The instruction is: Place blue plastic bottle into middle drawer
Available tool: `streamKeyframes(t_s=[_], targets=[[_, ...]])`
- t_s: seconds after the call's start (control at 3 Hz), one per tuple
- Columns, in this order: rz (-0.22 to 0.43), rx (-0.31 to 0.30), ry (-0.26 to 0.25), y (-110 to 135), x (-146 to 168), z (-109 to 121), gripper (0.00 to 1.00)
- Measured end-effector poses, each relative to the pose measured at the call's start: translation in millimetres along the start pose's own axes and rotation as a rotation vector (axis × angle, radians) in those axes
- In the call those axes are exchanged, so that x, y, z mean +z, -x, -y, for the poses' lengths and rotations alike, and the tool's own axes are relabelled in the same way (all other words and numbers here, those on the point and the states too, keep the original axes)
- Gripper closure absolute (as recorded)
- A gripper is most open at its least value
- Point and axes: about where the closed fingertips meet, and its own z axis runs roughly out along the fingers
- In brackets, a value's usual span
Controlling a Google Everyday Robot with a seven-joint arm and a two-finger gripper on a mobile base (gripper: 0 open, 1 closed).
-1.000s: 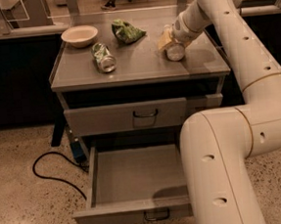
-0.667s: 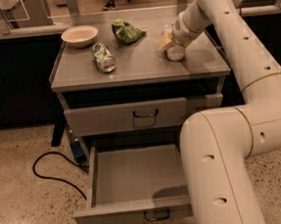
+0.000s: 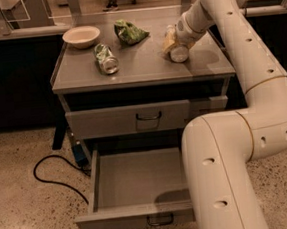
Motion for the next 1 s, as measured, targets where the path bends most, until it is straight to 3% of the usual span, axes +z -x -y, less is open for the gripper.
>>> streamKeyframes(t_s=[0.33, 0.67, 1.0], targets=[[0.0, 0.0, 0.0, 1, -5, -3, 1.0], [-0.081, 0.053, -0.064, -28, -63, 19, 1.0], [-0.127, 0.054, -0.057, -39, -77, 10, 1.0]])
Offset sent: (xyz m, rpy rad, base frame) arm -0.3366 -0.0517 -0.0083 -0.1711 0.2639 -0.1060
